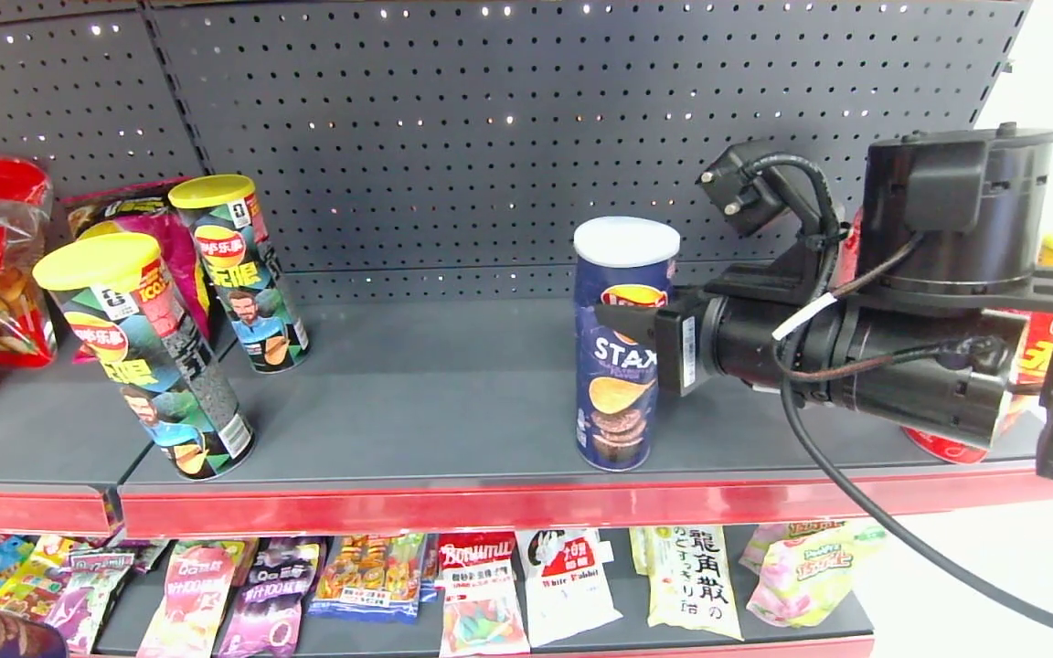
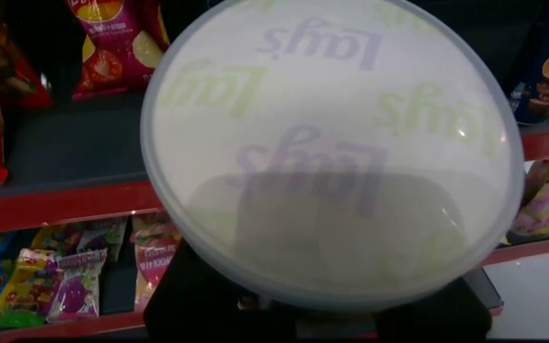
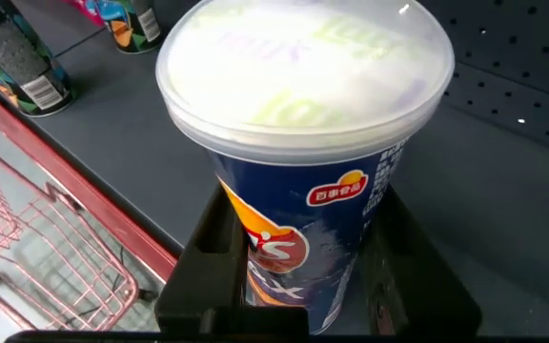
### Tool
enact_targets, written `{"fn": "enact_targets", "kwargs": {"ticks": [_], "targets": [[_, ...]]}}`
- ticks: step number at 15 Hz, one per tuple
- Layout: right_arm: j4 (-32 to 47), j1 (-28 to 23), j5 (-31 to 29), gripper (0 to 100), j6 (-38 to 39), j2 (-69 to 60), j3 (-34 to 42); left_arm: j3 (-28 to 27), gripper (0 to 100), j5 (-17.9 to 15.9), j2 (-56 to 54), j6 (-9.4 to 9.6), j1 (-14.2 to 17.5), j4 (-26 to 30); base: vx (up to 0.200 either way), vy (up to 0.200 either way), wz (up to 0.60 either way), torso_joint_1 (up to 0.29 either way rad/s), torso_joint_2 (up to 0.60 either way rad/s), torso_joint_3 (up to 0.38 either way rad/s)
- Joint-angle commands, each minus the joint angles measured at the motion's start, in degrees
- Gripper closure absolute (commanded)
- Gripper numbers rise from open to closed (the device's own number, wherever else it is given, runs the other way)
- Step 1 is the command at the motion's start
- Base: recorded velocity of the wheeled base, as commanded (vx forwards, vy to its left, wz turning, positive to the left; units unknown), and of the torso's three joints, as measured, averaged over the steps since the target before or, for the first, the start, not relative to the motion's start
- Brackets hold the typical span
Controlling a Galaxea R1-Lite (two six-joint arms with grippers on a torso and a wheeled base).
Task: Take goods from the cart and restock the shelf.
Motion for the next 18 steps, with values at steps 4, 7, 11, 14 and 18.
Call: {"fn": "enact_targets", "kwargs": {"ticks": [4,7,11,14,18], "targets": [[0.03,1.08,-0.19,100,0.0,-0.68,2.41,0.04,100,0.0,-0.05,0.0,-0.1,-0.01,0.0,0.0,0.0,0.0,0.0,0.0],[0.03,1.08,-0.19,100,0.0,-0.77,2.33,0.04,100,0.0,-0.05,0.0,-0.01,-0.01,0.0,0.0,0.0,0.0,0.0,0.0],[0.03,1.08,-0.28,100,-0.18,-0.77,2.59,0.04,100,0.0,-0.13,0.0,-0.01,-0.01,0.0,0.0,0.0,0.0,0.0,0.0],[0.03,1.17,-0.37,100,-0.18,-1.21,2.59,0.04,100,0.0,-0.13,0.0,-0.01,-0.01,0.0,0.0,0.0,0.0,0.0,0.0],[-3.31,1.96,-0.63,0,-0.18,-1.65,5.31,0.04,100,0.0,-0.13,0.0,-0.01,0.08,0.0,0.0,0.0,0.0,0.0,0.0]]}}
